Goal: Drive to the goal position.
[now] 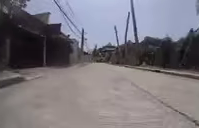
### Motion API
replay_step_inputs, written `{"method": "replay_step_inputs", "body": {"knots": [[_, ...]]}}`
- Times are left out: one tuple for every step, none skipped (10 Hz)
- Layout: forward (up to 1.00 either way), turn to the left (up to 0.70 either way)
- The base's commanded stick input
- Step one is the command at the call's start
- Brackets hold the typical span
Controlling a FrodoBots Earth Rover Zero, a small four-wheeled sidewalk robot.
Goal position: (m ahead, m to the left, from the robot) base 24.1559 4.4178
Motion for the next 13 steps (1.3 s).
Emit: {"method": "replay_step_inputs", "body": {"knots": [[1.00, 0.00], [1.00, 0.00], [1.00, 0.00], [1.00, 0.00], [1.00, 0.00], [1.00, 0.00], [1.00, 0.00], [1.00, 0.00], [1.00, 0.00], [1.00, 0.00], [1.00, 0.00], [1.00, 0.00], [1.00, 0.00]]}}
